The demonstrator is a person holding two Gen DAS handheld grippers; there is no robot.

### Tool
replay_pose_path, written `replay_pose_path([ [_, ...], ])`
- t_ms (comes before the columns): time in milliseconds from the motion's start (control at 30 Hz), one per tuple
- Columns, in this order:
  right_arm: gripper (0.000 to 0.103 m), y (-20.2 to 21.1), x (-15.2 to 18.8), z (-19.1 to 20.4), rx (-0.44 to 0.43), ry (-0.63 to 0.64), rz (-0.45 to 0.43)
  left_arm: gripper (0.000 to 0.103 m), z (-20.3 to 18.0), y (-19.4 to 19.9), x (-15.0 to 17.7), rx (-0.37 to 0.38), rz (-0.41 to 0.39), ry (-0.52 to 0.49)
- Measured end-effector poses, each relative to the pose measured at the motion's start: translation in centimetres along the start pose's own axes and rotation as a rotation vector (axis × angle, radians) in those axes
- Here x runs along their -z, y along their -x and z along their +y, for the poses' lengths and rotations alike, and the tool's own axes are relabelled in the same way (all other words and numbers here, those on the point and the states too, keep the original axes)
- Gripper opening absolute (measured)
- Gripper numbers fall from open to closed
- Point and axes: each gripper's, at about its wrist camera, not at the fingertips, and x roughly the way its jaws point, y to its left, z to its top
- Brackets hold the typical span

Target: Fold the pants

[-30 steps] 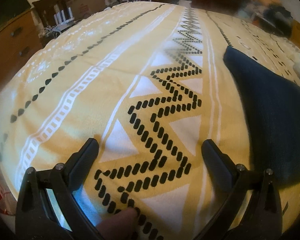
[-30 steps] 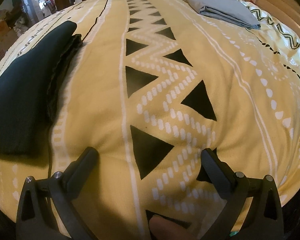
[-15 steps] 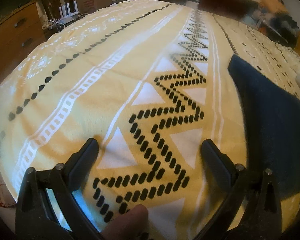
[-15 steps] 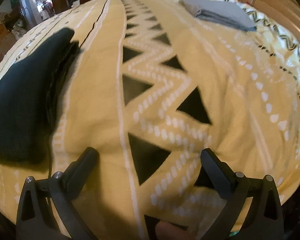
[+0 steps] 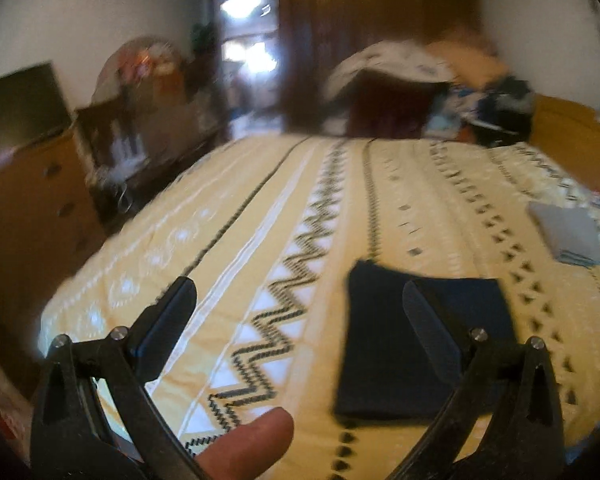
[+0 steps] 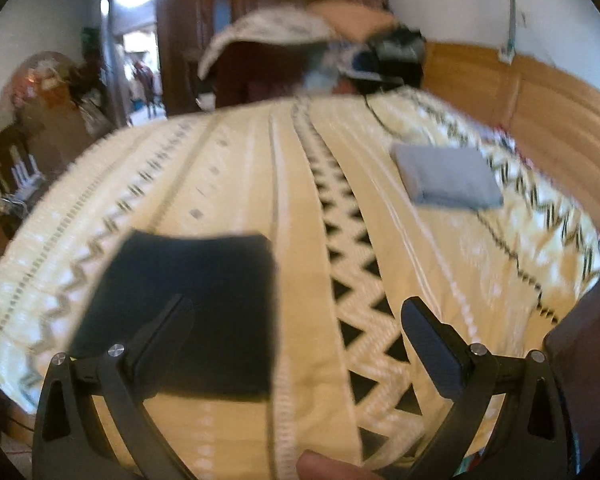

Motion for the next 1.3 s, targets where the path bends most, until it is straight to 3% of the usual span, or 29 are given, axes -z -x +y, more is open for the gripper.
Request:
replay_pose_path([
  [167,0.103,4.5,-1.8,3.7,-0.034,0.027,-0.019,0.103,-2.1,3.1,-1.6,0.132,-0.002,-0.013],
  [367,0.103,7.1,-1.8,6.0,-0.024,0.022,-0.006,0.103,-3.3,3.4,-1.2,0.175,0.058,-0.066],
  [567,0.103,7.9,-1.0,6.0,-0.039,0.014,0.024,0.103,-3.7,3.5,-0.3,0.154,0.108,-0.075],
  [1300,0.103,7.8,-0.2,6.6,-0.06,0.042,0.049,0.103,-3.6,2.8,0.2,0.138,0.136,-0.062],
])
